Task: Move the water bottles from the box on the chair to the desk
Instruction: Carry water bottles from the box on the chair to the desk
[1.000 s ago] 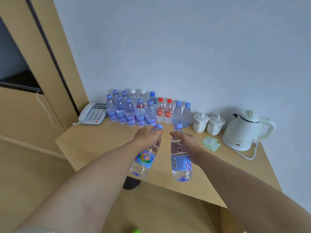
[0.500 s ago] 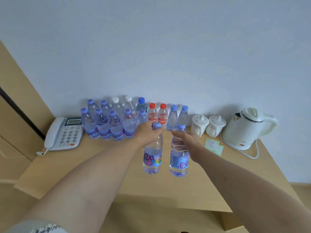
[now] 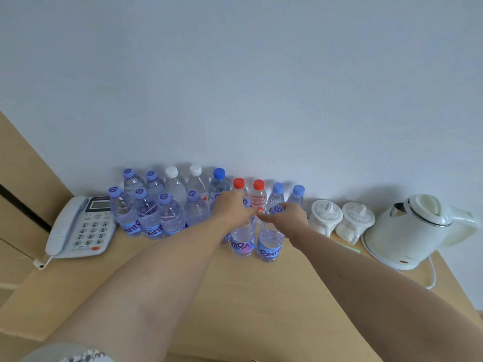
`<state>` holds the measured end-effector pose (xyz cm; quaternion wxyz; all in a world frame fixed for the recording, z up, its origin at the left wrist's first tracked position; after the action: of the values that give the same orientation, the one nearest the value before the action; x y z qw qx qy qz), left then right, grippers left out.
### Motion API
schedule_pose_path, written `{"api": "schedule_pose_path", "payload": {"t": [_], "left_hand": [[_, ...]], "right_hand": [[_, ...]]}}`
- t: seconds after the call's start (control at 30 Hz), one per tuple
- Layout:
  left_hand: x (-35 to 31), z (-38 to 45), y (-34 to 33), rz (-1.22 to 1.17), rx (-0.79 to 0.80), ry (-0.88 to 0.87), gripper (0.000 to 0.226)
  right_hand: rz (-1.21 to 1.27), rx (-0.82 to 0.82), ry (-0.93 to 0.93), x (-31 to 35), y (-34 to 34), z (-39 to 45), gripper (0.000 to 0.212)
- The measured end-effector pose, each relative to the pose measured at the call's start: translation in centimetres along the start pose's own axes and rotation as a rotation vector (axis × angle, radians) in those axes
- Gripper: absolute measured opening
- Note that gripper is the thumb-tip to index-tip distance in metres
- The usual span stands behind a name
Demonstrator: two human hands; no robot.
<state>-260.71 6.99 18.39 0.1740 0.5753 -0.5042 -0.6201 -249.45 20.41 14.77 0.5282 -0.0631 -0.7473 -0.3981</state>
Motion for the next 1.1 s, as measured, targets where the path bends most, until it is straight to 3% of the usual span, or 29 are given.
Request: {"api": "schedule_pose_path", "payload": {"t": [0.4,0.53,0.7,0.93,1.1], "left_hand": [[-3.0,3.4,-1.0,0.09,-0.038,0.096,0.038],[-3.5,3.9,-0.2,0.056,0.067,0.131,0.036],[-3.1,3.6,0.4,0.079,0.13,0.132,0.015],[-2.8,3.2,-0.1,0.061,-0.026,0.127,0.023],[-3.1,3.2,-0.1,0.066,0.005,0.126,0.03]], "right_hand": [[-0.027,0.013,-0.046,0.8,0.5,4.4,0.039],[-0.026,-0.02,-0.056,0.8,0.4,4.1,0.036],[0.02,-0.055,-0.066,1.0,0.0,3.6,0.031],[0.059,-0.064,-0.071,0.9,-0.2,3.4,0.028],[0.035,0.028,-0.061,1.0,0.1,3.9,0.034]]}}
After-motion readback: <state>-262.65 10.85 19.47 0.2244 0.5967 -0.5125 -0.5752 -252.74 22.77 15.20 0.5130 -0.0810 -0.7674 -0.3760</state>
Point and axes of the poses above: each hand's wrist, its own z-axis towards the middle knuckle, its own y-axis out of the back of the hand, x = y × z, the point moved 3 cm from there along z, towards the middle knuckle, and after that the axes turned 11 degrees about y, right-handed, at the moved point
